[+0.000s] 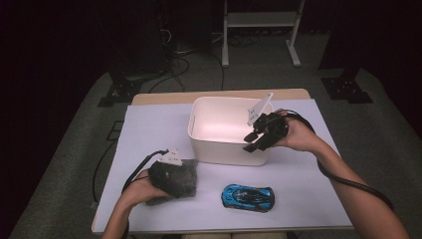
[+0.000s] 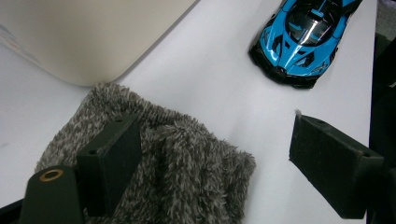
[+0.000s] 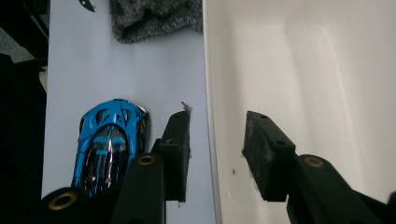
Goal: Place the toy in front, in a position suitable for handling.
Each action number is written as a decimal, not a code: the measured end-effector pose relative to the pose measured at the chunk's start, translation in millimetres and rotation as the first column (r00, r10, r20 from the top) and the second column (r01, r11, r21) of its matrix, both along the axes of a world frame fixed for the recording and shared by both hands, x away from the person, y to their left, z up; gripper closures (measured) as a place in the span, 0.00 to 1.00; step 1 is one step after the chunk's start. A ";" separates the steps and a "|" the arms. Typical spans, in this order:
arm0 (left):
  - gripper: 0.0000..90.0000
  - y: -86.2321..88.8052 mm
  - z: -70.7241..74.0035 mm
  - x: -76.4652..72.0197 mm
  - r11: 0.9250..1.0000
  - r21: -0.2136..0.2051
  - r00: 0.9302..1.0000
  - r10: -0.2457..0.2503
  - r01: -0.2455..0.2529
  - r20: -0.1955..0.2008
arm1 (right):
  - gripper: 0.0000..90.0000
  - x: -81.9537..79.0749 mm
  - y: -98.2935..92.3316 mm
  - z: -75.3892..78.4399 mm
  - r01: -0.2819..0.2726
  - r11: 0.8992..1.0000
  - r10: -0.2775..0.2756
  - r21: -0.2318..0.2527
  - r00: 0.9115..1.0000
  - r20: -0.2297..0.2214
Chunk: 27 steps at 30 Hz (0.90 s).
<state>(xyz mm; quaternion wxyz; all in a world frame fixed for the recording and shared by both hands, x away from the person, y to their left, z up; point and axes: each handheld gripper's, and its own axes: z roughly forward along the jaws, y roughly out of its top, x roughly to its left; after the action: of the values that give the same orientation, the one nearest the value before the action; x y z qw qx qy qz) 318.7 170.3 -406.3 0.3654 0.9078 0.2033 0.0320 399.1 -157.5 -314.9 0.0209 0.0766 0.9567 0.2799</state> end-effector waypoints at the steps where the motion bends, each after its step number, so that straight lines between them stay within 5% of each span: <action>1: 0.18 0.5 0.1 0.3 1.000 0.005 1.000 -0.003 0.003 0.002 | 0.69 0.6 5.0 -0.8 -0.007 1.000 0.007 -0.001 1.000 0.002; 10: 0.18 3.1 -1.8 0.7 1.000 0.011 1.000 0.005 -0.005 -0.004 | 0.95 1.3 9.5 -7.5 -0.008 1.000 0.008 0.010 1.000 -0.005; 27: 0.18 2.8 -2.1 -2.0 1.000 0.010 1.000 0.007 -0.007 -0.007 | 0.95 -5.2 -13.7 -5.7 0.042 0.999 -0.042 0.008 0.999 -0.001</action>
<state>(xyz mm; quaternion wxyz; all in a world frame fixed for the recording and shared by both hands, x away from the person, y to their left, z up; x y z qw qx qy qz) 316.7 173.1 -408.4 0.3603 0.9090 0.2074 0.0312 393.9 -171.2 -320.6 0.0262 0.0967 0.9537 0.2834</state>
